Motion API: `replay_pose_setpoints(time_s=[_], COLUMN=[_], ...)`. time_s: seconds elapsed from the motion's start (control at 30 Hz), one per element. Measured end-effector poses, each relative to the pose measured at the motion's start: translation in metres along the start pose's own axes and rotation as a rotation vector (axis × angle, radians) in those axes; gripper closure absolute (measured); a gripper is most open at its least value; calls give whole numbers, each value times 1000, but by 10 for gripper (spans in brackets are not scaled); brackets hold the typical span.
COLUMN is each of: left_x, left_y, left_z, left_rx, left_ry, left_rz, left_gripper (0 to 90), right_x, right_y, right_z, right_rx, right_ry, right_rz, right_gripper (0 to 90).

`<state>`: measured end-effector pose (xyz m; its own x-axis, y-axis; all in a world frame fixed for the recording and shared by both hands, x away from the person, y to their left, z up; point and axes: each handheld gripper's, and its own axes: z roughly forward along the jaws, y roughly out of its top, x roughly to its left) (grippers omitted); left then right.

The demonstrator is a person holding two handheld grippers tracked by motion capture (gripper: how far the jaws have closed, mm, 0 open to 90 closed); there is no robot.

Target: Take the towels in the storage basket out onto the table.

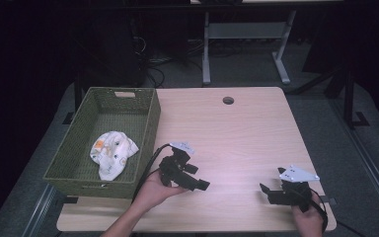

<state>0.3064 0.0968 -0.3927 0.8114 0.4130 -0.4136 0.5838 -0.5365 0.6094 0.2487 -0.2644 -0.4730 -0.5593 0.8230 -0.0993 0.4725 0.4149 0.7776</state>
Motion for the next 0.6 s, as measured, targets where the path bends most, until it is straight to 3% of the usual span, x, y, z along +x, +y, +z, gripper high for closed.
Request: replay_pose_setpoints(time_s=[0.6], left_x=[2], left_y=[19], left_z=[-29], left_rx=[-4], left_ry=[-6], left_rz=[-10], left_gripper=[193], right_x=[-2], right_y=[0], right_z=[0], right_rx=[-2], right_ry=[-2], right_rz=[-3], right_gripper=[136])
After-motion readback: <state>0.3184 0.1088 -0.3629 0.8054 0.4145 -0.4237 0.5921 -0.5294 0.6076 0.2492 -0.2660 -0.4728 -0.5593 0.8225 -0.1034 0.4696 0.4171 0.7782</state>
